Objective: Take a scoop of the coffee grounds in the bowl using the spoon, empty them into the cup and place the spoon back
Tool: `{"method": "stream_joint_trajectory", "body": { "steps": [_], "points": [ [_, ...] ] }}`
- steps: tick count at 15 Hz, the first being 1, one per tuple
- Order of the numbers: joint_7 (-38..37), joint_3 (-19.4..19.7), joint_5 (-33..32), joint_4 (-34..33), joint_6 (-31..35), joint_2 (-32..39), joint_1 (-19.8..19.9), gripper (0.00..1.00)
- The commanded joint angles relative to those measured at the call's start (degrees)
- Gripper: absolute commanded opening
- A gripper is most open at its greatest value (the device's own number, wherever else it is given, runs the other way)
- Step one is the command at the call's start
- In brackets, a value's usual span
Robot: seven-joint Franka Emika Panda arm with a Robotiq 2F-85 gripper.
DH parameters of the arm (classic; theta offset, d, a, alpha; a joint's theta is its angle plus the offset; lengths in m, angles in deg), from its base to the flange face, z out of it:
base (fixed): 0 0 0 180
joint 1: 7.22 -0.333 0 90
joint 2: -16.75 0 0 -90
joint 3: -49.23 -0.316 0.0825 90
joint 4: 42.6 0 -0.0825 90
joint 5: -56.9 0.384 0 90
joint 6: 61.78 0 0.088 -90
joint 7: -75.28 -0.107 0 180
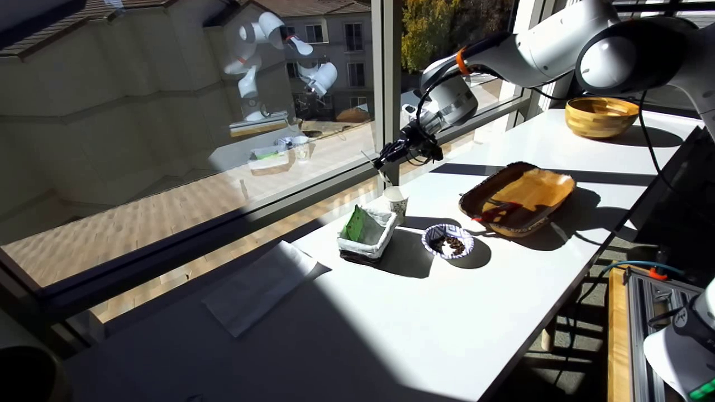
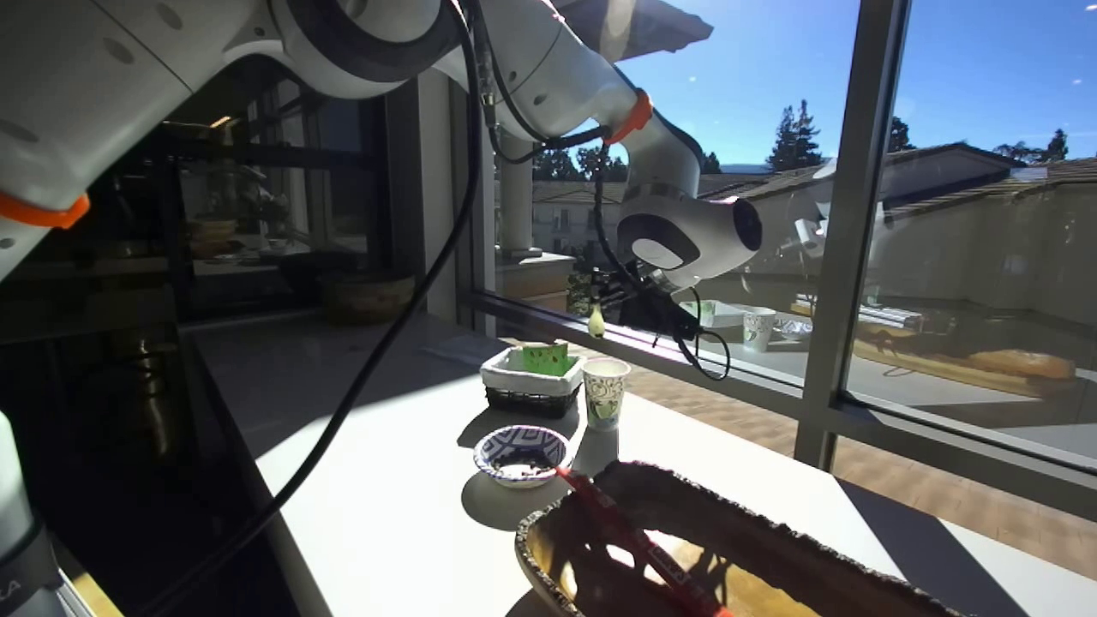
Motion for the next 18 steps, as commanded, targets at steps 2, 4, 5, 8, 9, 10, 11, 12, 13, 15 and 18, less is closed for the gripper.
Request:
{"method": "stream_joint_trajectory", "body": {
  "steps": [2, 4, 5, 8, 9, 10, 11, 12, 13, 15, 18],
  "points": [
    [1.54, 2.79, 3.58, 2.37, -0.98, -1.33, -1.28, 0.03],
    [1.5, 3.36, 4.17, 2.39, -1.02, -1.28, -1.46, 0.03],
    [1.17, 3.59, 4.33, 2.47, -1.02, -1.3, -1.7, 0.03],
    [1.44, 4.2, 4.25, 2.39, -0.55, -1.21, -2.29, 0.03],
    [0.26, 3.59, 4.95, 1.92, -3.39, -0.92, -1.46, 0.03],
    [0.13, 3.62, 5.58, 1.88, -3.41, -0.87, -1.58, 0.03],
    [0.85, 4.45, 4.83, 1.83, -2.5, -1.05, -2.34, 0.03],
    [0.65, 4.18, 5.77, 2.14, -2.74, -1.07, -2.2, 0.03],
    [2.01, 5.12, 4.76, 2.11, -0.57, -1.19, -3.16, 0.03],
    [2.36, 5.49, 5.38, 2.0, -0.25, -1.1, -3.37, 0.03],
    [-1.58, 3.87, 8.32, -0.41, -10.33, 0.78, -0.33, 0.03]
  ]
}}
